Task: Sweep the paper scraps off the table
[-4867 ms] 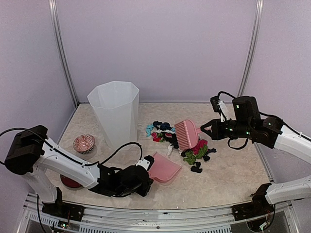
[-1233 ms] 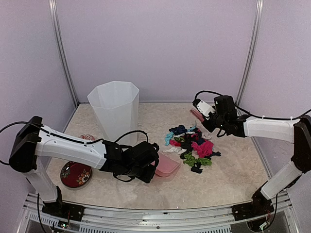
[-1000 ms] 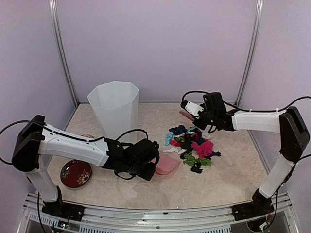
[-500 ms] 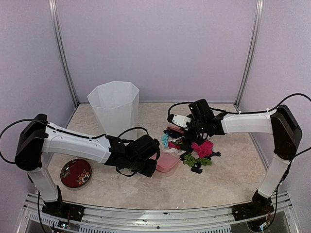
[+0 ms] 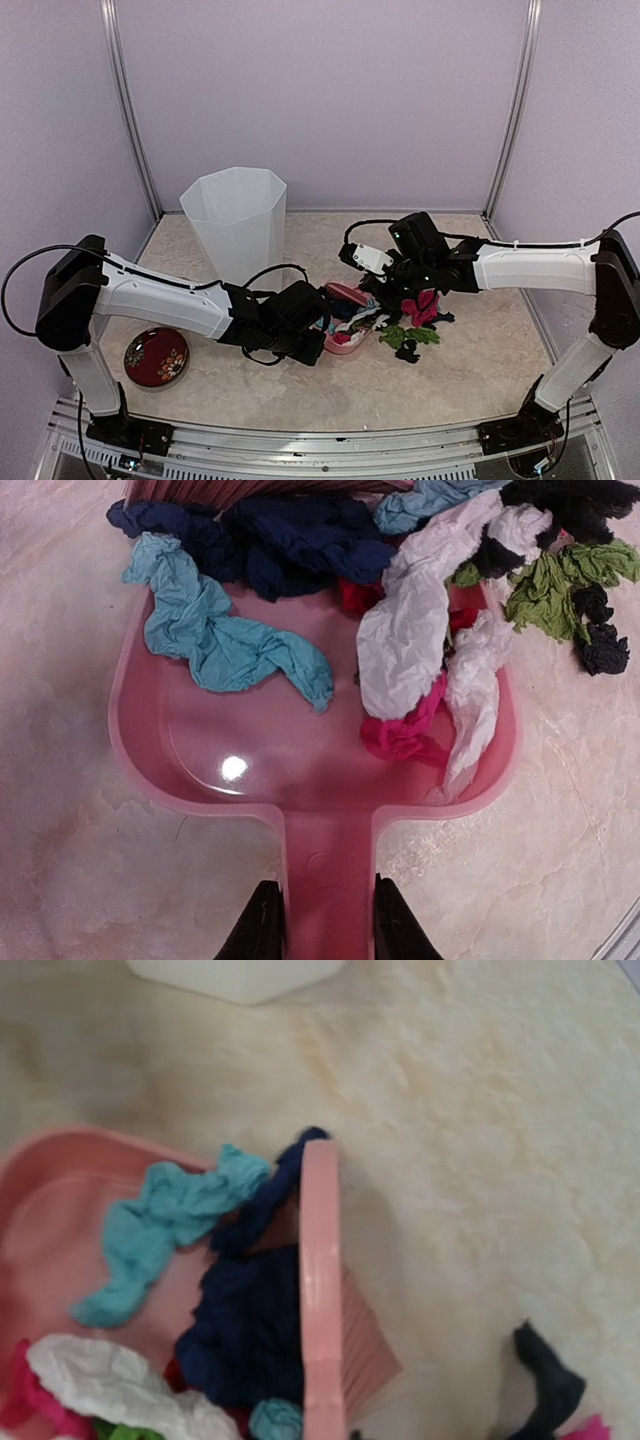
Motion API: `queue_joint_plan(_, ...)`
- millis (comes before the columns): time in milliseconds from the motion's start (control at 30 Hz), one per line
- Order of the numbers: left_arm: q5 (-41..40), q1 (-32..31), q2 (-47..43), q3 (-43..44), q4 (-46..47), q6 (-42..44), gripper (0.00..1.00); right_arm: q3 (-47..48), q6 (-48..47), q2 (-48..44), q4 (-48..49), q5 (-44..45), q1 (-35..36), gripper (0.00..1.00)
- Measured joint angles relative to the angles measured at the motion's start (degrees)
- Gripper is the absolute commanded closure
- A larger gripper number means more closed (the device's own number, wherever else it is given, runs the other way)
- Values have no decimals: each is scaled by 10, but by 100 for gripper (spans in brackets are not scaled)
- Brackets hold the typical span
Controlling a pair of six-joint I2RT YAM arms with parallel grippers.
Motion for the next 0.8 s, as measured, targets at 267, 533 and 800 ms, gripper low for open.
queue_joint_plan(267,-18,-13,-3,-45,58,0,100,-32,50,-76,-25,-33,2,100)
queue_joint_plan(533,-54,-37,-15,-98,127,3,100,-49,91,-129,-38,16,2,100)
queue_joint_plan(800,-76,-53,-16,-118,163,3,100,-76,123,-198,-35,83,2,100)
